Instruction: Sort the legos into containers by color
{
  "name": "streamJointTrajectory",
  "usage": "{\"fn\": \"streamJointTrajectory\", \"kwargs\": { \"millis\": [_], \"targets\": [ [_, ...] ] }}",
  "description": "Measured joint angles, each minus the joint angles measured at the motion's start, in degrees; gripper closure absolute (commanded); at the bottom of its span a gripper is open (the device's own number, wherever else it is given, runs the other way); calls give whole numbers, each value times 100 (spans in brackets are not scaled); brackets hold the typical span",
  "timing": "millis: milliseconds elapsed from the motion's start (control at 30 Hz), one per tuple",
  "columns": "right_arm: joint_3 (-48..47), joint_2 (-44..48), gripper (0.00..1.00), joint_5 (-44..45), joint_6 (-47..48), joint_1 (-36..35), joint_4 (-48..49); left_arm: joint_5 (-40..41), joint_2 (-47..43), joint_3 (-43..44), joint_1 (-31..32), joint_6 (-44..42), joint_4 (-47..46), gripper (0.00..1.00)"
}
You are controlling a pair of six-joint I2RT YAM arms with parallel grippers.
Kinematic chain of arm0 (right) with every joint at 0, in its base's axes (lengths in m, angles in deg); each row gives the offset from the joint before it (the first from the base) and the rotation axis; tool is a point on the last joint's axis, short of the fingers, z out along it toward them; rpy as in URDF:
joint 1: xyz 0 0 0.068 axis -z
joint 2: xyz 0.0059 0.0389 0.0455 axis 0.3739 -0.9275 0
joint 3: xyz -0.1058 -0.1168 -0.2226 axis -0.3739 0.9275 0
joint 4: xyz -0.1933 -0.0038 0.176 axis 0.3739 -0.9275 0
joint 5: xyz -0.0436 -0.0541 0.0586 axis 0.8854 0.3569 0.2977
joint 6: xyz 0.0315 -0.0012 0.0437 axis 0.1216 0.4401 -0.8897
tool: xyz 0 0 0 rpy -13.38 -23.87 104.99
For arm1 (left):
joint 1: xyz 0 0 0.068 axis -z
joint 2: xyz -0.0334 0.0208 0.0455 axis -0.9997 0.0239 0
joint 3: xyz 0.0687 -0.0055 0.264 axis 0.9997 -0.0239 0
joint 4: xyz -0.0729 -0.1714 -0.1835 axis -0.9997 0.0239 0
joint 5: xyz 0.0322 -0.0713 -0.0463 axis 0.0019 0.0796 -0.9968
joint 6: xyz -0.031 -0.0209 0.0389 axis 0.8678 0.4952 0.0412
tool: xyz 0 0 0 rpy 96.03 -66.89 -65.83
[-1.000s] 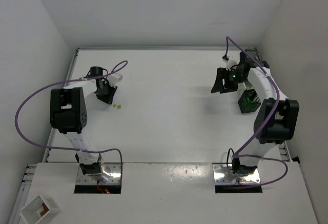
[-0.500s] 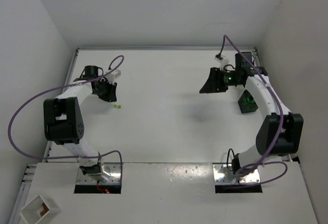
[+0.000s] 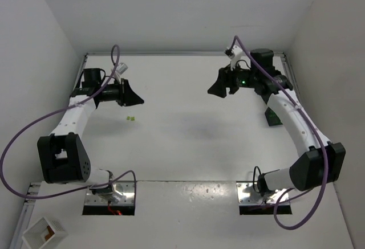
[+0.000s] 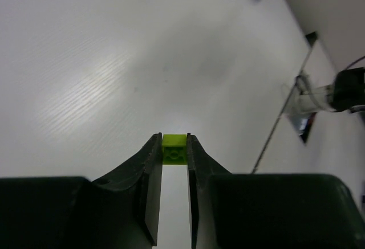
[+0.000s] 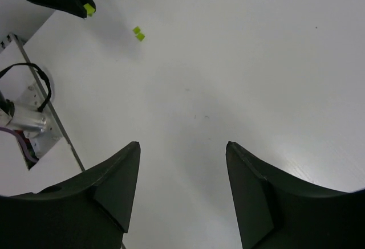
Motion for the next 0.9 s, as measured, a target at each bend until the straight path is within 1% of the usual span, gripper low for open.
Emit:
{"fn": "streamJointTrajectory", "kwargs": {
  "millis": [200, 267, 367, 500, 633, 733, 800, 900],
  "targets": [
    [323, -81, 37, 315, 17, -881, 761, -1003, -70, -380, 85, 1064, -494, 93],
    [306, -291, 34, 470, 33, -1263, 916, -1305, -66, -470, 103, 1307, -562, 93],
    [122, -774, 33, 737, 125, -1714, 1005, -1700, -22, -492, 109, 1534, -651, 93],
    [-278, -1335, 33, 1093, 393, -2192, 979, -2031, 39, -494, 107, 1707, -723, 93],
    [-691, -1471, 33, 1427, 960, -2514, 595, -2304, 90, -494, 68, 1862, -765, 94],
    [-975, -1493, 33, 1508, 1244, -2647, 407, -2400, 175, -531, 31, 1961, -793, 94],
    [-942, -1445, 33, 1475, 1303, -2684, 511, -2428, 199, -601, 0, 1974, -780, 95],
    [-520, -1257, 33, 1335, 1274, -2717, 964, -2452, 201, -634, -13, 1985, -765, 95]
  ]
}}
